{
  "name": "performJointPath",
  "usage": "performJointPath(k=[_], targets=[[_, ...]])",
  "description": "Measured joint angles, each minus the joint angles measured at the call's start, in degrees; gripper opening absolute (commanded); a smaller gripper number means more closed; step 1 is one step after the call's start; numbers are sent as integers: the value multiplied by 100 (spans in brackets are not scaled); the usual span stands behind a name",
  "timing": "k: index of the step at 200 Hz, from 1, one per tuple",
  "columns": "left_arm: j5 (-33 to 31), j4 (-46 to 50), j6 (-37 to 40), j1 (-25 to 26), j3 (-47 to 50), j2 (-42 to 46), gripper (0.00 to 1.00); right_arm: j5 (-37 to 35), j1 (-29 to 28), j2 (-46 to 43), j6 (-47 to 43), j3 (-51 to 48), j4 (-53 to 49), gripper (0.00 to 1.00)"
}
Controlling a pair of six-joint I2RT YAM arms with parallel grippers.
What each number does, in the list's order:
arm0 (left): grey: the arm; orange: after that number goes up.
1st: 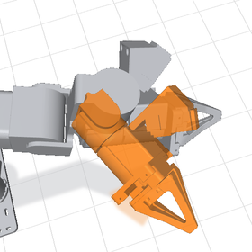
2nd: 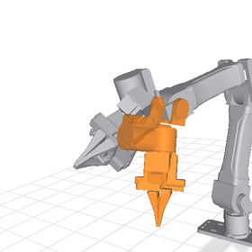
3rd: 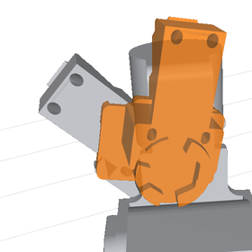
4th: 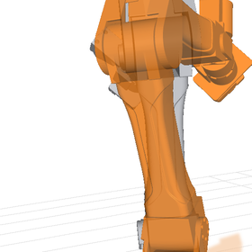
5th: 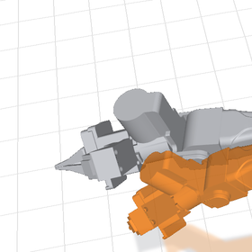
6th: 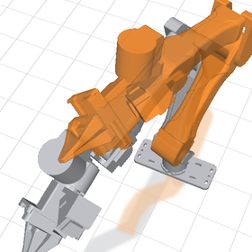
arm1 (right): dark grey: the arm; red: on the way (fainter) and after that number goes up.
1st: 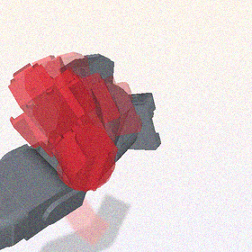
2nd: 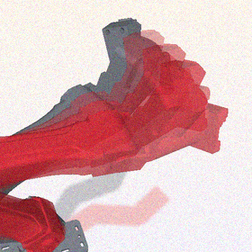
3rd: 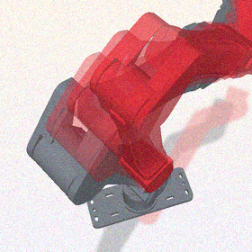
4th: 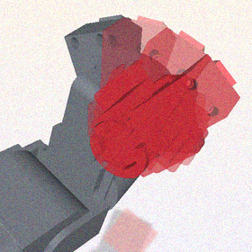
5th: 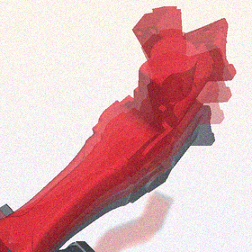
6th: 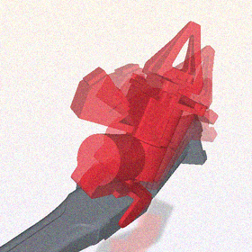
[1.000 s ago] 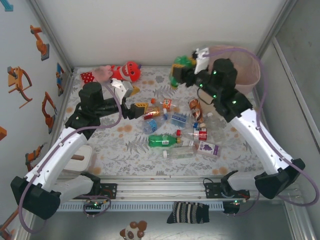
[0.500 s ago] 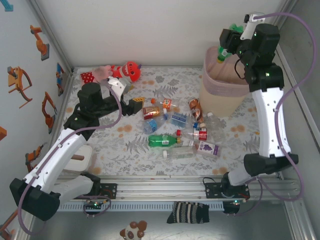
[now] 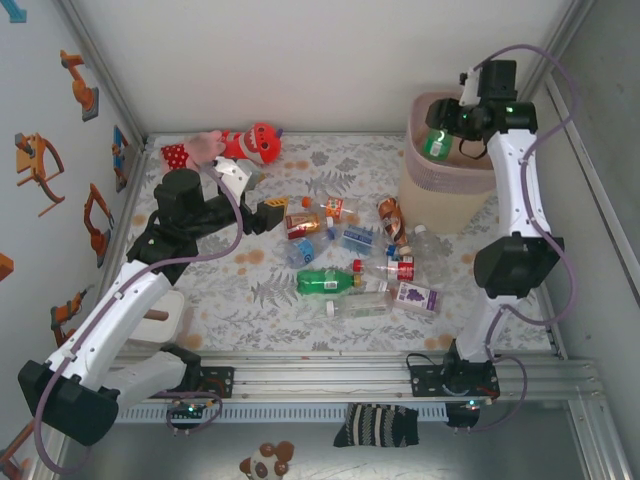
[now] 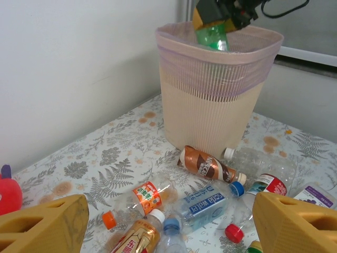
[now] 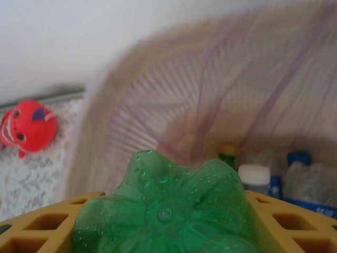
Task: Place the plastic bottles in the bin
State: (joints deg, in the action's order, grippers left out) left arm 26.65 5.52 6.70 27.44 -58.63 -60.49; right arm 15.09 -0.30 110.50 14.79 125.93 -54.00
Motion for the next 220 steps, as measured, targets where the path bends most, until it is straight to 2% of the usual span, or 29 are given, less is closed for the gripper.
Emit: performJointPath(k=[82, 110, 158, 220], targets=[[37, 0, 0, 0, 0, -4, 81, 210, -4, 776, -417, -435, -481, 34], [44, 0, 0, 0, 0, -33, 81, 284, 13, 1088, -522, -494, -407, 37], [44, 2, 0, 0, 0, -85, 81, 313, 13, 1502, -614, -551, -570, 53], [61, 2, 0, 0, 0, -127, 81, 313, 11, 1298, -623, -531, -629, 68]])
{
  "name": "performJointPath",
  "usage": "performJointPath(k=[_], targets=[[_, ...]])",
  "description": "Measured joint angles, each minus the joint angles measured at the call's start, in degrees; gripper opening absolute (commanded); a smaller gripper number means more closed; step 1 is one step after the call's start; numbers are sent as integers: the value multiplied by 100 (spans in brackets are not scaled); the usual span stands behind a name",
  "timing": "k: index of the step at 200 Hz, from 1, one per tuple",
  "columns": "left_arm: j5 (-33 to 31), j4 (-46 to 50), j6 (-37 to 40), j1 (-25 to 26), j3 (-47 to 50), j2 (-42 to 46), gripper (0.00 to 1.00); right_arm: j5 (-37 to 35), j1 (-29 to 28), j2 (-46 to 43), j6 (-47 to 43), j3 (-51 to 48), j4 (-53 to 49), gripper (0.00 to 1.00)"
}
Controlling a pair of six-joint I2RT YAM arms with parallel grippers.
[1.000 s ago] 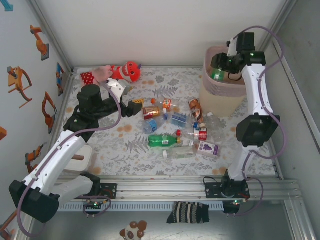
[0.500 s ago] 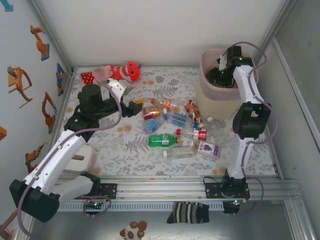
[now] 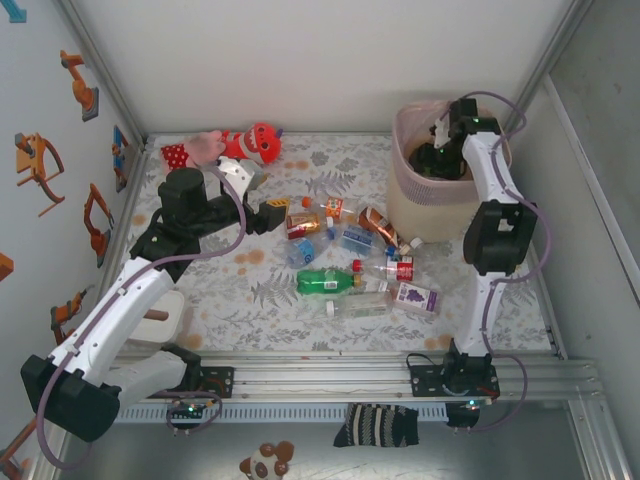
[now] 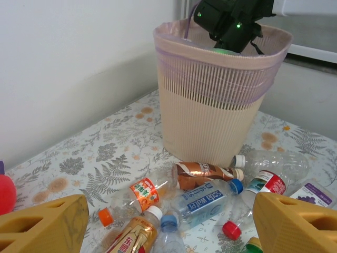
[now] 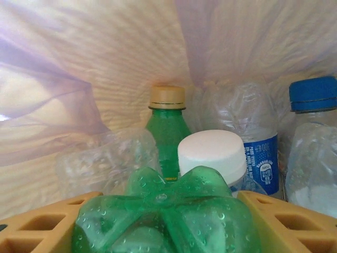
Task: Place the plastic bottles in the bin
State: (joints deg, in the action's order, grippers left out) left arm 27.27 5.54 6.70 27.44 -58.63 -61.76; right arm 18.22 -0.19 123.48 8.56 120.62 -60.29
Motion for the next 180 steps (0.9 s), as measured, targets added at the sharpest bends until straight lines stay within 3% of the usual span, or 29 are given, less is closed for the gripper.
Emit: performJointPath(k=[116, 180], targets=[[-83, 76, -315, 0, -162, -496, 75, -26, 0, -1899, 262, 310, -339, 68], [-951, 586, -901, 0, -535, -1233, 74, -87, 0, -3683, 476, -1067, -297, 67]])
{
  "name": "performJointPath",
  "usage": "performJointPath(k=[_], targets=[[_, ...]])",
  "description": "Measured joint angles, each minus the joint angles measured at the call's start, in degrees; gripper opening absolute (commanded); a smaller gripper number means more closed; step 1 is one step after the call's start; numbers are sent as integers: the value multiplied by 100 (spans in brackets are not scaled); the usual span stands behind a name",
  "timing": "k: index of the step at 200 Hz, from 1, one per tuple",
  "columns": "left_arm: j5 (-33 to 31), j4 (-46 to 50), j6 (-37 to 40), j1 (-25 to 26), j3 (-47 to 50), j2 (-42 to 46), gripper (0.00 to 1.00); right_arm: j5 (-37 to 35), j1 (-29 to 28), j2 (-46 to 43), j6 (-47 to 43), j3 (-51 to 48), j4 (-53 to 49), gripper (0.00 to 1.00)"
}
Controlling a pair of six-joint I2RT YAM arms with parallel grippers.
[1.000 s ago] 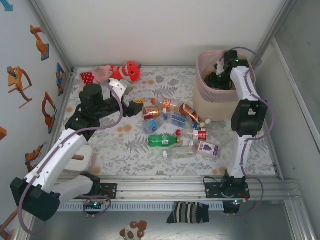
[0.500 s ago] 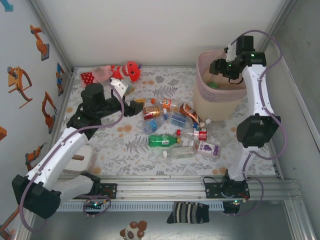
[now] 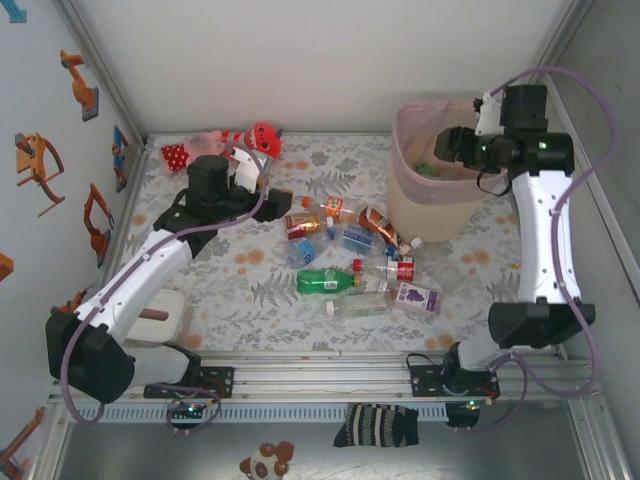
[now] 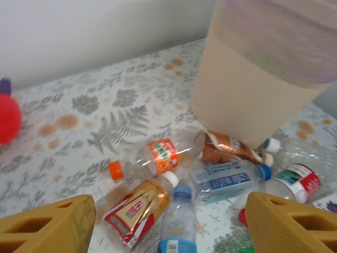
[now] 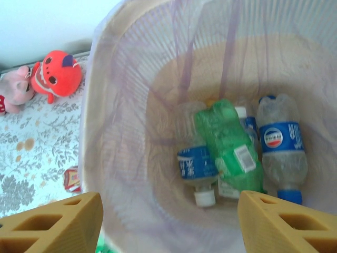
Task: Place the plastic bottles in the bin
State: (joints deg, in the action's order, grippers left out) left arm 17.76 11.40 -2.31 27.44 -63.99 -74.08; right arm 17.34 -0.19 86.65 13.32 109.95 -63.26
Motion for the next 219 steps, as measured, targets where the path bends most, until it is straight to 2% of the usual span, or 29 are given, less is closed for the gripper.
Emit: performJointPath(k=[31, 62, 81, 120, 146, 219], targets=[[-363, 435, -592, -7, -251, -428, 77, 2, 0, -898, 144, -809, 116, 67], [-387, 804, -1058, -4, -284, -940, 76, 44, 0, -1539, 260, -1432, 212, 67], [-321, 1058, -1093, 50, -284, -1266, 76, 85, 0, -1777, 282, -1733, 225, 67], [-203, 1561, -393, 452, -293, -1617, 76, 133, 0, -2013, 282, -2218, 227, 67], [-157, 1862, 28, 516, -503, -1939, 78, 160, 0, -2024, 282, -2404, 227, 67], [-33, 2017, 367, 610, -658, -2837, 80, 280, 0, -2070, 282, -2474, 269, 67]])
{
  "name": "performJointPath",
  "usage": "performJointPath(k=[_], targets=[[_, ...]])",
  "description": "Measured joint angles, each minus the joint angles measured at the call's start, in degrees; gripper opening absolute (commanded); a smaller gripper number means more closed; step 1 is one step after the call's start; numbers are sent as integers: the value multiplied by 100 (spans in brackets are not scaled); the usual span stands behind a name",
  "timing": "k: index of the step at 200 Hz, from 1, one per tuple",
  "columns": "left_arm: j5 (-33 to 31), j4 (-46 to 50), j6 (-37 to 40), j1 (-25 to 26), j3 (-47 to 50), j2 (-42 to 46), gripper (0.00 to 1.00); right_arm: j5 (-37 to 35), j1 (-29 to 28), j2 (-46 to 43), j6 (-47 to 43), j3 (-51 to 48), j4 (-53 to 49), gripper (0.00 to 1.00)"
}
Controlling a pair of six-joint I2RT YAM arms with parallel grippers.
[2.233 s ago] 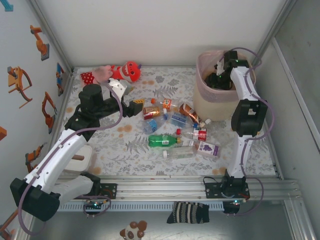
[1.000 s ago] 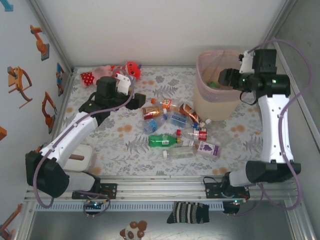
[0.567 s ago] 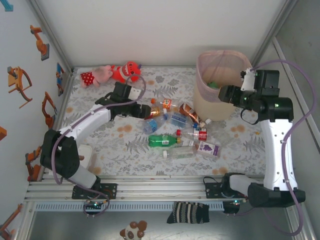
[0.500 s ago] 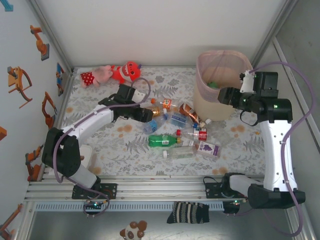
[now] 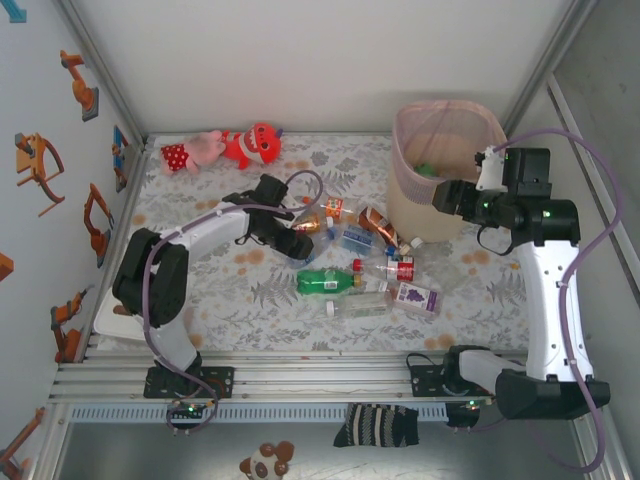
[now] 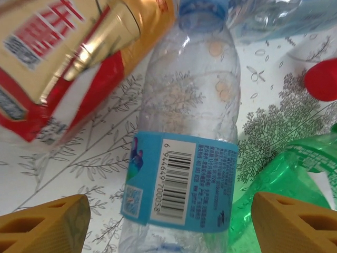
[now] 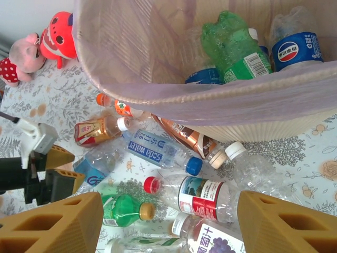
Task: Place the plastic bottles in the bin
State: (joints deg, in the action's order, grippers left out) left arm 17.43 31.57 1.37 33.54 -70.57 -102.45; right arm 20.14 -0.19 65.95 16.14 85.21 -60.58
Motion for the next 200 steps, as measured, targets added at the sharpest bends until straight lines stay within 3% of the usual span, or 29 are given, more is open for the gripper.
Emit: performJointPath(k=[57, 123, 200], targets=[[105, -2, 83, 131, 0, -350, 74, 0, 0, -129, 0, -79, -2, 67], [98, -2, 186, 146, 17, -382, 56, 0, 0, -151, 2, -85, -2, 67], [103, 94, 205, 146, 101, 334, 50, 4, 0, -160, 63, 39, -15, 66]])
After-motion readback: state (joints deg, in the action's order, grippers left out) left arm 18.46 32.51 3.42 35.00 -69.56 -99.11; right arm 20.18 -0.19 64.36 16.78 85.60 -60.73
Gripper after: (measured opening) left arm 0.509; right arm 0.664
